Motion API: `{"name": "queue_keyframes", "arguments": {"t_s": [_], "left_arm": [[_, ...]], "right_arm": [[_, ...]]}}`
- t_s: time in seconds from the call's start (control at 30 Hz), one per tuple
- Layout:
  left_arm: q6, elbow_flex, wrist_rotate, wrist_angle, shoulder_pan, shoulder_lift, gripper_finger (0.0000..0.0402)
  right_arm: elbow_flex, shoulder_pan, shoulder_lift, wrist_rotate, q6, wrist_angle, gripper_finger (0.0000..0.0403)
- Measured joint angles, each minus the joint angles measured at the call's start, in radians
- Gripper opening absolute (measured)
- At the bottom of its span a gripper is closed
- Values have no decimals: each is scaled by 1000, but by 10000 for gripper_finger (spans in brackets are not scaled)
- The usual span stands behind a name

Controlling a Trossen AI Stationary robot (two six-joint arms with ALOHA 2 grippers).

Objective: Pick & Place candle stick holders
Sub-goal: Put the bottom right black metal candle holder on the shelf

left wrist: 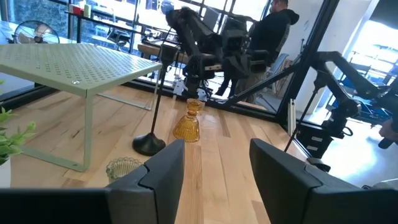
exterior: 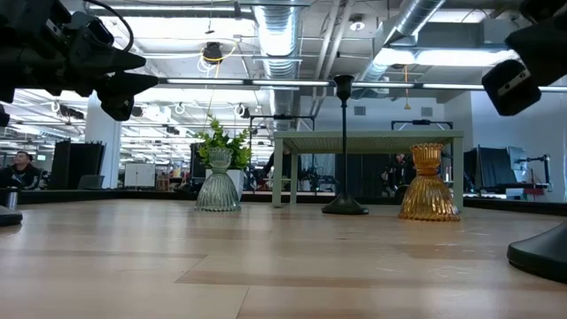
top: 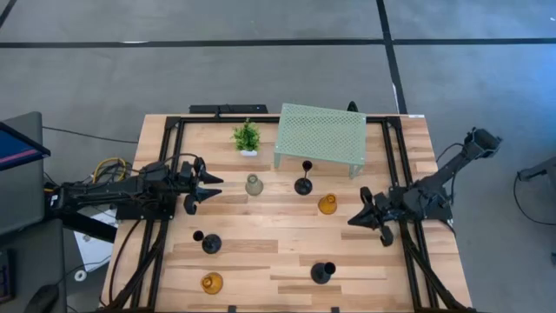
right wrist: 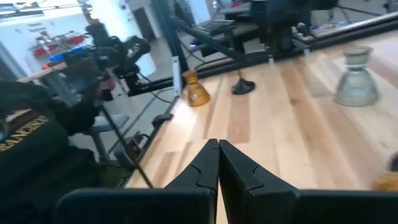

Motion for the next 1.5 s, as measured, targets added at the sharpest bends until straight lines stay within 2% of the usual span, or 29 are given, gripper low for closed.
{"name": "queue_keyframes", "arguments": {"t_s": [0.17, 0.5, 0.67, 0.83, 1.03, 1.13, 1.27, 1.5], "left_arm": [[0, 0, 0, 0, 0, 0, 182], [0, 0, 0, 0, 0, 0, 182], [0, 0, 0, 0, 0, 0, 182], [0, 0, 0, 0, 0, 0, 182], [0, 0, 0, 0, 0, 0, 182], [0, 0, 0, 0, 0, 0, 182], [0, 0, 0, 0, 0, 0, 182], [0, 0, 0, 0, 0, 0, 182]], "right_arm": [[8, 41, 159, 1, -54, 139, 0], [177, 106, 455, 0, -110, 101, 0], [216, 120, 579, 10, -105, 89, 0], [263, 116, 676, 28, -23, 93, 0], [307, 111, 751, 24, 172, 94, 0], [324, 114, 790, 2, 194, 93, 3], [356, 122, 853, -3, 194, 93, 31], [429, 121, 958, -3, 187, 94, 117]]}}
